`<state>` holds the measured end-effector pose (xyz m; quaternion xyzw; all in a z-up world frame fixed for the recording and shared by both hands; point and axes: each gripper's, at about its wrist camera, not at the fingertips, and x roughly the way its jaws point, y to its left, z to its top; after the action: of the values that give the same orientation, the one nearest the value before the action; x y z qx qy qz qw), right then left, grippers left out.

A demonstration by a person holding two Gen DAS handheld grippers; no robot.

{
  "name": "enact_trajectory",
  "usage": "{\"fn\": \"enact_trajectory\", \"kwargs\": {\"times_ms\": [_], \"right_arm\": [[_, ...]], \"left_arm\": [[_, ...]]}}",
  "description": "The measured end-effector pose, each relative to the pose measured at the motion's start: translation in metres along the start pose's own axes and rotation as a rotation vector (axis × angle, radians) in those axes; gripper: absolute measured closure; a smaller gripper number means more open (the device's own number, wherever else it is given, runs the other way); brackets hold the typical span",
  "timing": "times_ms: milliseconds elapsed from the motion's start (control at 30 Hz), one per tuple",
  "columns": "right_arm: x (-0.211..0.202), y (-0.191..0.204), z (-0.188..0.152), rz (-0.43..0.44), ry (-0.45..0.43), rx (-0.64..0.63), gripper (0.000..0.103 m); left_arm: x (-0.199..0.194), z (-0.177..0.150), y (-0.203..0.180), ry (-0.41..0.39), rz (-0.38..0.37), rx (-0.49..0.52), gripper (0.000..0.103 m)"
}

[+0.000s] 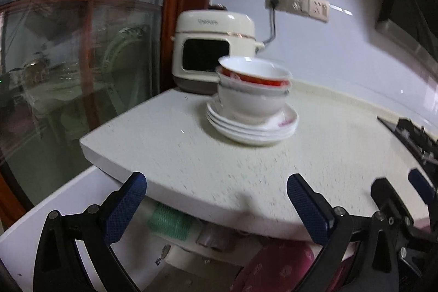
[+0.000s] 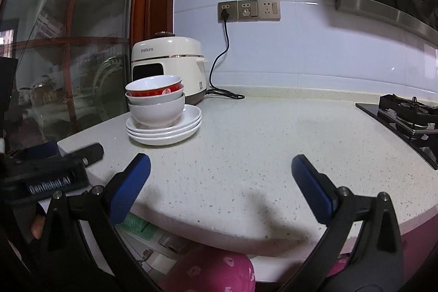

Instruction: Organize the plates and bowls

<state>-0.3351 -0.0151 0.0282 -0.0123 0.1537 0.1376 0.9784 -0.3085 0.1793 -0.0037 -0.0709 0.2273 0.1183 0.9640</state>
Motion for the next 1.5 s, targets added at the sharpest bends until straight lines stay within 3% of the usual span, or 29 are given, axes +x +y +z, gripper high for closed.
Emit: {"fn": "enact_trajectory", "kwargs": {"times_ms": [367, 1500], "right_arm": [[-0.006, 0.005, -0.013, 0.005, -0.005, -0.008, 0.000], [-0.001, -0.018, -0.019, -0.017, 0.034, 0.055, 0.000]], "left_arm": [[0.003, -0.017, -0.006, 0.028, 0.000, 0.045, 0.000], [0.004, -0.020, -0.004, 0.027, 0.014, 0.061, 0.000]]}}
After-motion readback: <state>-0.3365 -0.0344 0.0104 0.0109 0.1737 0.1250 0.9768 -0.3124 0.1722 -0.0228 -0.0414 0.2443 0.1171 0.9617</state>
